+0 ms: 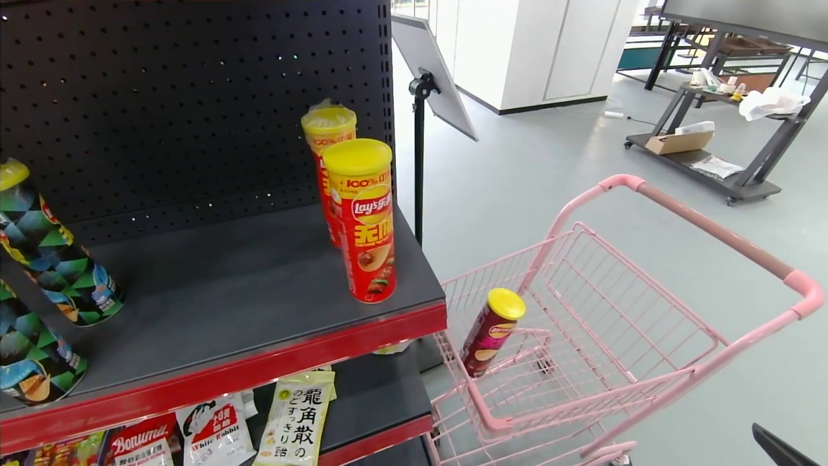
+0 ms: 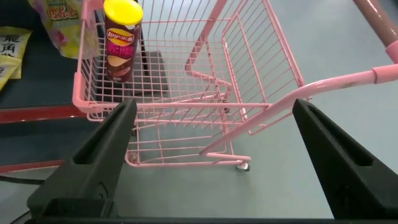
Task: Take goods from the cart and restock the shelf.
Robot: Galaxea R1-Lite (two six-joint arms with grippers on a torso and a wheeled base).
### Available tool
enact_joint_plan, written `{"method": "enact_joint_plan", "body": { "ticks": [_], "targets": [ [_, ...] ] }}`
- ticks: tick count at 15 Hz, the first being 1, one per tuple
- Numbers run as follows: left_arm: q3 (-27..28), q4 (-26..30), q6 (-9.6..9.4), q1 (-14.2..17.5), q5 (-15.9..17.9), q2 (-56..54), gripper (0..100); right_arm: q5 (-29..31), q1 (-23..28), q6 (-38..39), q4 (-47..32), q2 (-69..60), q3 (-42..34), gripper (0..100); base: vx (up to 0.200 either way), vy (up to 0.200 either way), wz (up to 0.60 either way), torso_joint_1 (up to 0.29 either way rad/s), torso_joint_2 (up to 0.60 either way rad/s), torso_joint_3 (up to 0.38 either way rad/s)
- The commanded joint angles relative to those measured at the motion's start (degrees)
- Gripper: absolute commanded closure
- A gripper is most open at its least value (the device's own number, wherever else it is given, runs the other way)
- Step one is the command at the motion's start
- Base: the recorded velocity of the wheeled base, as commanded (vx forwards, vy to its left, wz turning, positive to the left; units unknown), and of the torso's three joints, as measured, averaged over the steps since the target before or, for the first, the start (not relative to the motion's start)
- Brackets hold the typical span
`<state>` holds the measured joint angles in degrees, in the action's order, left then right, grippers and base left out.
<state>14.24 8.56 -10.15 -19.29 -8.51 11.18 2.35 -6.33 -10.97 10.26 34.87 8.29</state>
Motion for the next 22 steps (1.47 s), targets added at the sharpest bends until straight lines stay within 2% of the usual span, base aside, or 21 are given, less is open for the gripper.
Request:
{"method": "enact_joint_plan", "body": {
  "ticks": [1, 8, 15, 17, 19, 21, 22],
  "targets": [
    [0.0, 0.8, 0.05, 0.0, 0.0, -2.3, 0, 0.0, 0.0, 0.0, 0.0, -0.2, -0.1, 0, 0.000, 0.000, 0.00, -0.144, 0.35, 0.222],
    [0.0, 2.2, 0.05, 0.0, -0.2, -3.7, 0, 0.0, 0.0, 0.0, -0.1, 0.0, -0.2, 0, 0.000, 0.000, 0.00, -0.140, 0.38, 0.230],
    [0.1, 2.1, 0.05, 0.0, -0.2, -3.4, 0, 0.4, 0.0, -0.2, -0.2, 1.5, -1.8, 0, 0.000, 0.000, 0.00, -0.170, 0.51, 0.330],
    [0.4, 2.1, 0.05, 0.0, -0.2, -3.1, 0, 0.2, 0.1, -0.6, 0.5, 7.5, 0.9, 0, 0.000, 0.000, 0.00, -0.054, 0.16, 0.105],
    [0.4, 2.1, 0.05, 0.0, -0.3, -3.0, 0, -0.7, -0.5, 2.7, 1.2, 19.5, 9.1, 0, 0.000, 0.000, 0.00, -0.013, 0.04, 0.028],
    [0.5, 2.1, 0.05, 0.0, -0.3, -2.8, 0, -4.2, -1.3, 6.8, 4.1, 27.7, 13.5, 0, 0.000, 0.000, 0.00, 0.000, 0.00, 0.000],
    [0.8, 2.0, 0.05, 0.0, -0.3, -2.0, 0, -8.7, -3.0, 9.0, 7.2, 32.4, 14.9, 0, 0.000, 0.000, 0.00, 0.000, 0.00, 0.000]
  ]
}}
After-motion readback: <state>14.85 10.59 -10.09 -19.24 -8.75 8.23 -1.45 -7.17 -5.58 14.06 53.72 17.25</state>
